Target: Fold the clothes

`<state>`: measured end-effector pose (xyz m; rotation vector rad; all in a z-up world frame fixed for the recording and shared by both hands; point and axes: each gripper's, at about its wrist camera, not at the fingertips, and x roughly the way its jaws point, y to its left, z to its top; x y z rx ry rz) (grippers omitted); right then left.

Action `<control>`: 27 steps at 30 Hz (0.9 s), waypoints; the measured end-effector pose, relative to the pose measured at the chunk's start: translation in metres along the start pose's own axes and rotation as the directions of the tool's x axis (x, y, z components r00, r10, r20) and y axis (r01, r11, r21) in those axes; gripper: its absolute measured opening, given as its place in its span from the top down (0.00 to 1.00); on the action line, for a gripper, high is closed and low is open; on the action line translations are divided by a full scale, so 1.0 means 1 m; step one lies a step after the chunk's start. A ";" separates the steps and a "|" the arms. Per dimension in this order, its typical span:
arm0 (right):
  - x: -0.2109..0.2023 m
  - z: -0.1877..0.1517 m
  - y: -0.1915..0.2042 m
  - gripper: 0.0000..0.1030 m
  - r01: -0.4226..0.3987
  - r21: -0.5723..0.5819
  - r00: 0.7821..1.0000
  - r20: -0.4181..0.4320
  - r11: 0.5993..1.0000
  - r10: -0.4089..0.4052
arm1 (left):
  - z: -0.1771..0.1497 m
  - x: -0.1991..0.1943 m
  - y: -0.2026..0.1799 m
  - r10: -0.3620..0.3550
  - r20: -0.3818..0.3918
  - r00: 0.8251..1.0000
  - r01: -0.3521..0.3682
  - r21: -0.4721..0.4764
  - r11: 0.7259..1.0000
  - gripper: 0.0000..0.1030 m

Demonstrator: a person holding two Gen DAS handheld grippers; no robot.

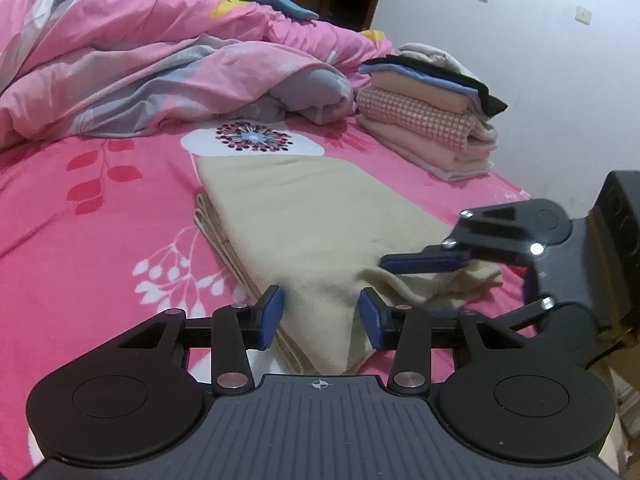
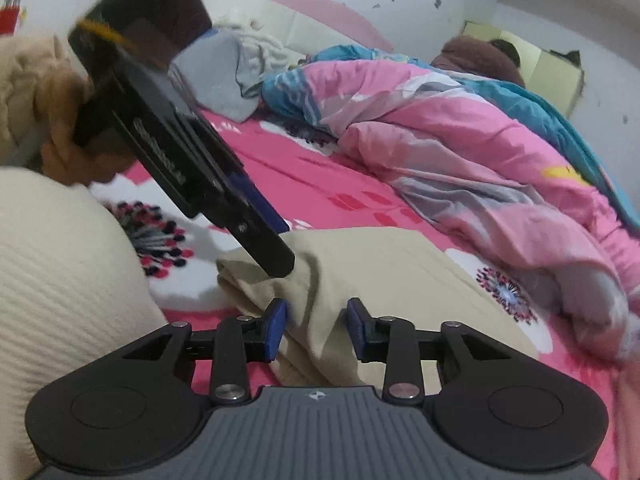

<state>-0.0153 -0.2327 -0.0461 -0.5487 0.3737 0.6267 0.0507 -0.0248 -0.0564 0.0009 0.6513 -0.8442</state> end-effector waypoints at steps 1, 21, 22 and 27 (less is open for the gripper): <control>0.002 0.001 0.001 0.69 0.000 0.000 1.000 0.000 1.000 0.000 | 0.000 -0.001 0.001 -0.004 0.003 1.000 0.005 -0.005 1.000 0.59; -0.011 -0.007 0.024 0.95 0.160 -0.118 0.978 0.153 0.980 -0.141 | -0.004 -0.001 -0.002 -0.001 -0.010 1.000 0.001 0.028 1.000 0.59; -0.014 -0.008 0.023 0.95 0.155 -0.119 0.979 0.154 0.981 -0.136 | -0.005 0.000 -0.002 0.005 -0.016 1.000 -0.005 0.025 1.000 0.59; -0.030 -0.011 0.019 0.81 0.134 -0.124 0.981 0.158 0.983 -0.113 | -0.010 0.006 0.001 0.025 -0.049 0.998 -0.025 0.010 1.000 0.59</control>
